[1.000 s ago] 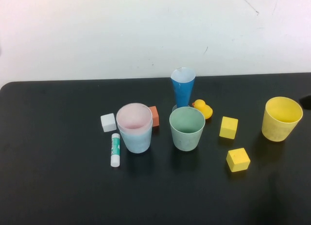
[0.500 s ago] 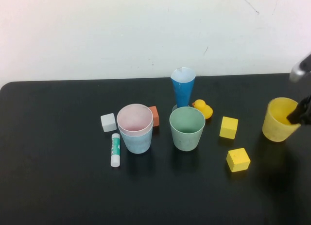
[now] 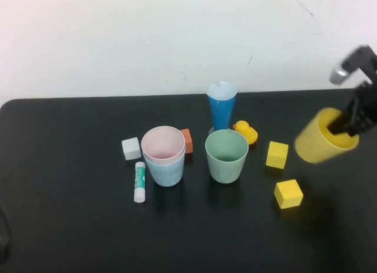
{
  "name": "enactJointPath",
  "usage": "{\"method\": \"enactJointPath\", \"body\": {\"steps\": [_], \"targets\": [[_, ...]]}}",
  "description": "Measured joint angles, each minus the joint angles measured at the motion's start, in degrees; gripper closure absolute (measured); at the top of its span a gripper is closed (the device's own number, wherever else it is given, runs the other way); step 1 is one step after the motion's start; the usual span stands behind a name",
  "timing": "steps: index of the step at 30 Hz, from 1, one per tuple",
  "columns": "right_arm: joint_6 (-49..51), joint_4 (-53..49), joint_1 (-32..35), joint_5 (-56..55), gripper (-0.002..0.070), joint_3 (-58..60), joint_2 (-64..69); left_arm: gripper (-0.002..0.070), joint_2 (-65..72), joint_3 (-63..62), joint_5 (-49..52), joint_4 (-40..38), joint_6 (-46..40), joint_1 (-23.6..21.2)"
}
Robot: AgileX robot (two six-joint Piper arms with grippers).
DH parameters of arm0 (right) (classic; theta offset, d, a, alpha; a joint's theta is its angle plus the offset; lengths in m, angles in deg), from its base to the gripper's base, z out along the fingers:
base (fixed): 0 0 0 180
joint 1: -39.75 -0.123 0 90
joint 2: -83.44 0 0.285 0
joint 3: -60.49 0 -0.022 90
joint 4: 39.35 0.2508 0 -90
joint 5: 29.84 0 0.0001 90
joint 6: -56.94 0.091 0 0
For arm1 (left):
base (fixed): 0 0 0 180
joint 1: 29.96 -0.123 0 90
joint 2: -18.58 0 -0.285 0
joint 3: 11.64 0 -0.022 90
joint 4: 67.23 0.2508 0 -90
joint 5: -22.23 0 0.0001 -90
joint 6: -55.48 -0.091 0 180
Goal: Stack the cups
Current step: Pick up the yellow cup, then place the yellow cup on the green cup, then pick up the green cup
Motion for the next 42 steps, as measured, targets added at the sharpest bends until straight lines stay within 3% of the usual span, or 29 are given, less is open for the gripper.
{"method": "enactJointPath", "body": {"steps": [7,14,23,26,33,42], "targets": [[2.2,0.0,-9.4,7.4,0.0657,-9.6,-2.3,0.0673,0.0,7.2,-2.8,2.4,2.6,0.0],[2.7,-4.8,-20.8,4.3,0.0657,-15.8,-1.1,0.0673,0.0,10.7,-10.6,3.1,6.8,0.0],[3.6,-8.2,-21.8,3.4,0.0647,-16.6,4.9,0.0673,-0.6,10.8,-12.0,3.3,8.7,0.0],[3.6,-8.3,-21.8,3.3,0.0596,-16.6,5.9,0.0673,-0.6,10.8,-12.1,3.4,8.7,0.0],[3.7,-8.3,-21.8,-0.6,0.0373,-16.6,6.9,0.0673,-0.6,11.0,-12.5,3.5,8.8,0.0],[3.7,-6.4,-21.8,-3.2,0.0331,-16.6,12.8,0.0673,-0.6,11.9,-13.6,4.0,8.7,0.0]]}}
